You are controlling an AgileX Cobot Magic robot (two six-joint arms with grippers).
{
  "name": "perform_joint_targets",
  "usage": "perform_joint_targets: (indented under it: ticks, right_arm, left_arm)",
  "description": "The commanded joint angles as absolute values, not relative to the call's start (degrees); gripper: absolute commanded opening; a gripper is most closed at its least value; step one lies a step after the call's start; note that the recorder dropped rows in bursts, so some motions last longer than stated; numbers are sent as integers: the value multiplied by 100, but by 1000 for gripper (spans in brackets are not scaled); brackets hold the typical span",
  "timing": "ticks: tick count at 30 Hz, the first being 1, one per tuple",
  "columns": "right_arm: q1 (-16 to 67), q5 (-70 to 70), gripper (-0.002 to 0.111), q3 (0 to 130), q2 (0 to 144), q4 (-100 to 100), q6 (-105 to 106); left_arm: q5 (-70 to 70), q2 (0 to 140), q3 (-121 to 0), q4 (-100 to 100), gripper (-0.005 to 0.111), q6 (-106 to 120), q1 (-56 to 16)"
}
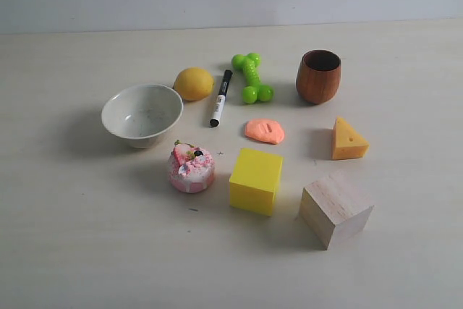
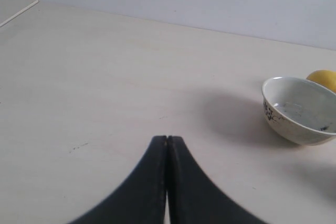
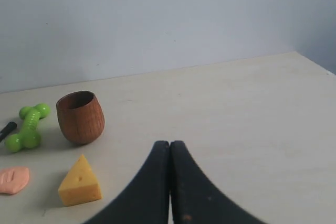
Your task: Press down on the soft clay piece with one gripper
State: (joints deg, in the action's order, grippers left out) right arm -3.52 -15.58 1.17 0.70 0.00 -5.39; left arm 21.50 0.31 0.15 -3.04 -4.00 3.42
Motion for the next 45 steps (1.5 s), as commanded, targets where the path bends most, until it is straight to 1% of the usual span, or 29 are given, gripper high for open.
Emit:
perform_joint_targets:
  ticks: [1,13,45]
  right_arm:
    - [-379,-1744,0,0,0,129,-502]
    - [-379,-1929,0,0,0,141,148]
    - [-379,-1929,0,0,0,158,146]
  left_arm:
    - [2081,0,0,-339,0,-435,337]
    - [2081,0,0,-339,0,-435,337]
    - [2081,0,0,-339,0,-435,337]
